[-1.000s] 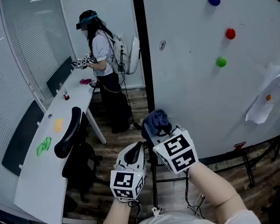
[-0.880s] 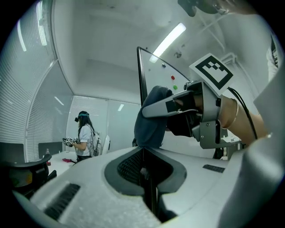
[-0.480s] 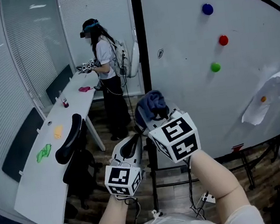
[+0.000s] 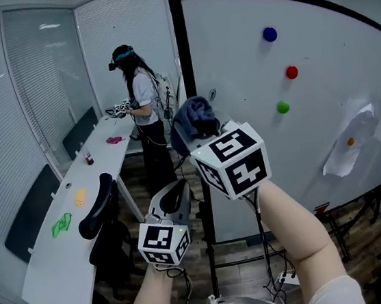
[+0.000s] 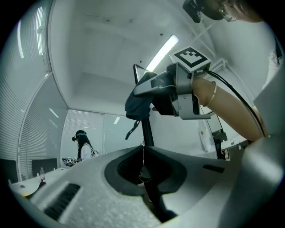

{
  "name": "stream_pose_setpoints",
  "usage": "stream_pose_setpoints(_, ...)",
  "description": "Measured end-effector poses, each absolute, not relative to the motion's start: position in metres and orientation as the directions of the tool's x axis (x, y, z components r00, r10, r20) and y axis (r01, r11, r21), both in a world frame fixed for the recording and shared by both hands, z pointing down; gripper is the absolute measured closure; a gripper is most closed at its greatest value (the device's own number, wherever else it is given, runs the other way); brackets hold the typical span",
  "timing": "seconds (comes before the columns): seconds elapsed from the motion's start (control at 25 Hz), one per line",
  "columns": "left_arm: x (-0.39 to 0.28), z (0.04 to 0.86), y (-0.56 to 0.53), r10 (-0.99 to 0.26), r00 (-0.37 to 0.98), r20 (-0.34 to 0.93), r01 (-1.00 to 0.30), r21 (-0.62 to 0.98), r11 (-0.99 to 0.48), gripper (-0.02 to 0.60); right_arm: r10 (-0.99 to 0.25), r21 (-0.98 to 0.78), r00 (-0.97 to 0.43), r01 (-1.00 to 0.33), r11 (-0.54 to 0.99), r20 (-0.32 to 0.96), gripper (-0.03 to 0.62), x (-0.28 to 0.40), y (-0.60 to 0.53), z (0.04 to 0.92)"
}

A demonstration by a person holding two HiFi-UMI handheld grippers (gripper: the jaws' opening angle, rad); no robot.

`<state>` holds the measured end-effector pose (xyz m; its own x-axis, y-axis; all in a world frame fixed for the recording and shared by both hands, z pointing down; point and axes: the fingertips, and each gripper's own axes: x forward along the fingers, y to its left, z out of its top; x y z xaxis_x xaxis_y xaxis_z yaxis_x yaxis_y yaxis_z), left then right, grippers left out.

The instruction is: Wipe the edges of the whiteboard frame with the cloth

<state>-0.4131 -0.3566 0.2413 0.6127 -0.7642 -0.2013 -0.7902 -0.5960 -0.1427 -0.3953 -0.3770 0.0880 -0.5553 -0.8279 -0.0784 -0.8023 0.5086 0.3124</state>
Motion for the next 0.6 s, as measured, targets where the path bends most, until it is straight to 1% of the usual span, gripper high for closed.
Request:
stream_pose_setpoints(0.2,-0.410,0.228,-0.355,-0.748,0.628,-0.216,-0.778,-0.165,-0.606,0.561,-0.837,0.327,-0.539,-0.811,0.485,-0.095,0.522,-0.393,-0.375,0.064)
stream_pose_setpoints(0.6,-0.408,0.206,-0.360,-0.727,0.643,-0.240,-0.765,-0.187,-0.616,0.561,-0.843,0.311,-0.512,-0.839,0.447,-0.168,0.522,-0.387,-0.375,0.006)
